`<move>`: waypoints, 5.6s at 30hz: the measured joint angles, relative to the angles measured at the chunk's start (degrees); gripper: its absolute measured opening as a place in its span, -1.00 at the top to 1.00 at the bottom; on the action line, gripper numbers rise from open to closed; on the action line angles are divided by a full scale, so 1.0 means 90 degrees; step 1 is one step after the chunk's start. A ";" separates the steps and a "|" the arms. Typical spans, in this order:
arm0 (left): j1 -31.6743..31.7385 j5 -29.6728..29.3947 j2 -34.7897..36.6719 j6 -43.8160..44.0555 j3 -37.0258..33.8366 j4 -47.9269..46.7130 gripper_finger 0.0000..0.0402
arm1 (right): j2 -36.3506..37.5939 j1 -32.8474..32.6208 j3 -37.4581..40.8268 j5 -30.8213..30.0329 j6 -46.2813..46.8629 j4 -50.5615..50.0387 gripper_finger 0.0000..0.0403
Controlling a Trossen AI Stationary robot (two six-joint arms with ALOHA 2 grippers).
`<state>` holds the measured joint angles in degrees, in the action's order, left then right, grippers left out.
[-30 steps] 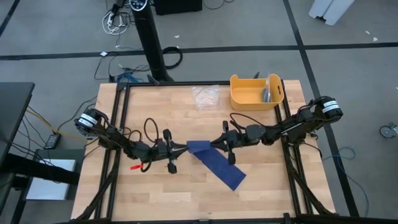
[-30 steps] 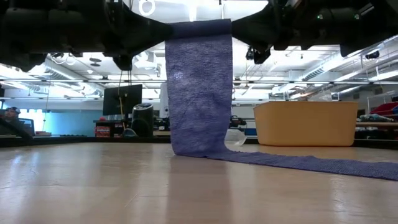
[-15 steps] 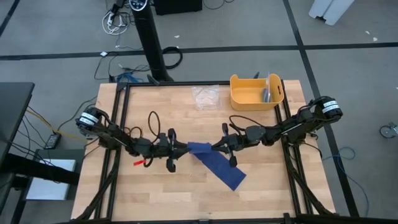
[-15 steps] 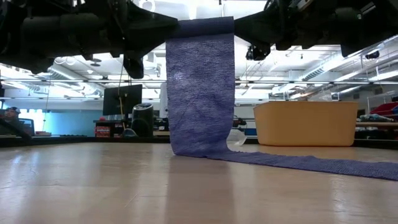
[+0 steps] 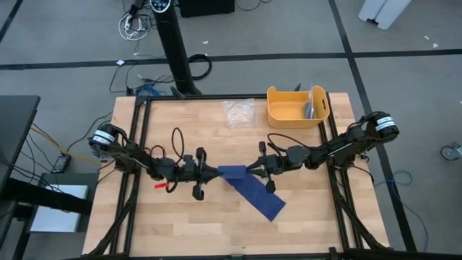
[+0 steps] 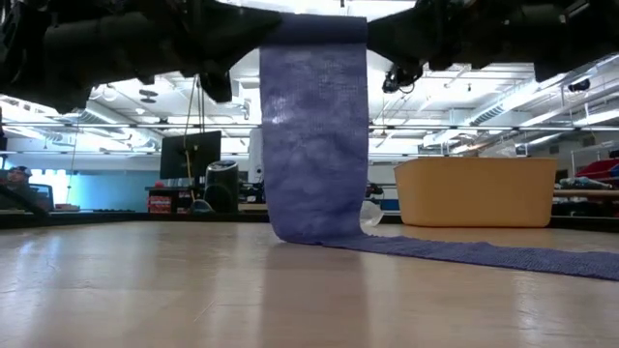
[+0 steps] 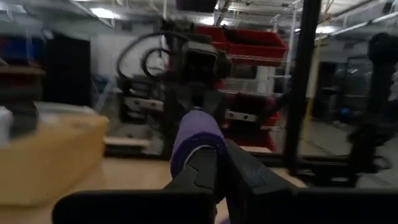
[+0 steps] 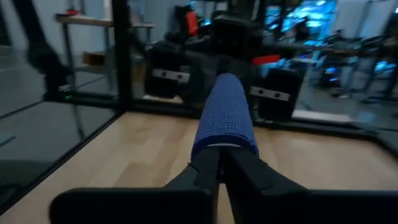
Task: Roll bandage
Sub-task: Roll the violet bandage
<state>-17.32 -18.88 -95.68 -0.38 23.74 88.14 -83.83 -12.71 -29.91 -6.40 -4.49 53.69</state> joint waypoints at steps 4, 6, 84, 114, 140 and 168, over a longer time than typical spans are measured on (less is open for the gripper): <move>0.0019 -0.0176 0.0490 -0.0574 0.0043 -0.0178 0.92 | 0.0425 -0.0173 -0.0046 -0.0432 -0.0053 -0.0229 0.67; 0.0015 -0.0208 0.0829 -0.0840 0.0039 -0.0027 0.92 | 0.0678 -0.0287 -0.0005 -0.0457 -0.0104 -0.0563 0.62; 0.0311 -0.0677 0.3053 -0.2946 0.6312 -0.9342 0.92 | -0.1929 -0.0561 -0.2184 -0.2294 -0.0972 -0.4384 0.44; 0.0289 -0.0468 0.3056 -0.3064 0.6305 -0.9096 0.92 | -0.1471 0.0167 0.0692 -0.1281 0.1222 0.0184 0.50; 0.0289 -0.0468 0.3056 -0.3126 0.6302 -0.9024 0.92 | -0.1506 0.1209 -0.0115 0.0786 0.1263 -0.0496 0.09; 0.0287 -0.0682 0.3153 -0.3464 0.6302 -0.9352 0.92 | -0.3393 0.0729 -0.0793 0.0768 0.1497 0.1264 0.95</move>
<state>-14.74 -25.01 -67.30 -31.55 80.47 3.97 -114.37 -6.15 -37.04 0.51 8.99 65.07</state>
